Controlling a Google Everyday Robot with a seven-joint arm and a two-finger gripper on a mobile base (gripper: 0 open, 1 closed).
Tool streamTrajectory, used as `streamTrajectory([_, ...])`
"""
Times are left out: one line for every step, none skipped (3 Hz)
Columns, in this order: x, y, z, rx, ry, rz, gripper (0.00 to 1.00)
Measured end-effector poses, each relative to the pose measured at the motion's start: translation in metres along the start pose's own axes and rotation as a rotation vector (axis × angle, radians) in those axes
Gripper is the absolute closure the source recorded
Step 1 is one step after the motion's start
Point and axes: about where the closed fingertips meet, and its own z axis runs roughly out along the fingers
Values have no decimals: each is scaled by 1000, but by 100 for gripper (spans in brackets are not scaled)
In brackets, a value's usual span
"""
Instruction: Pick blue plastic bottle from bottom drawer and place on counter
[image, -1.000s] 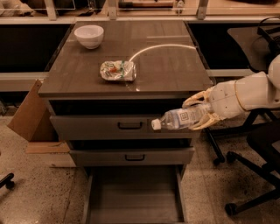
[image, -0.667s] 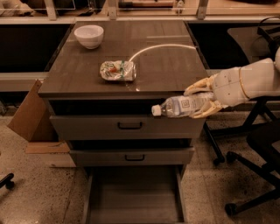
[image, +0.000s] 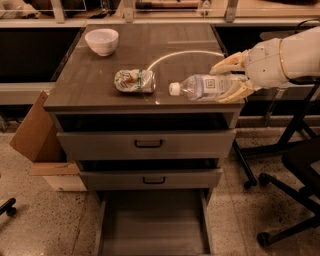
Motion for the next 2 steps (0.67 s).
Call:
streamTrajectory([0,-2,1,2,0,-1,100])
streamTrajectory([1,-23,10,21,-1,-13,100])
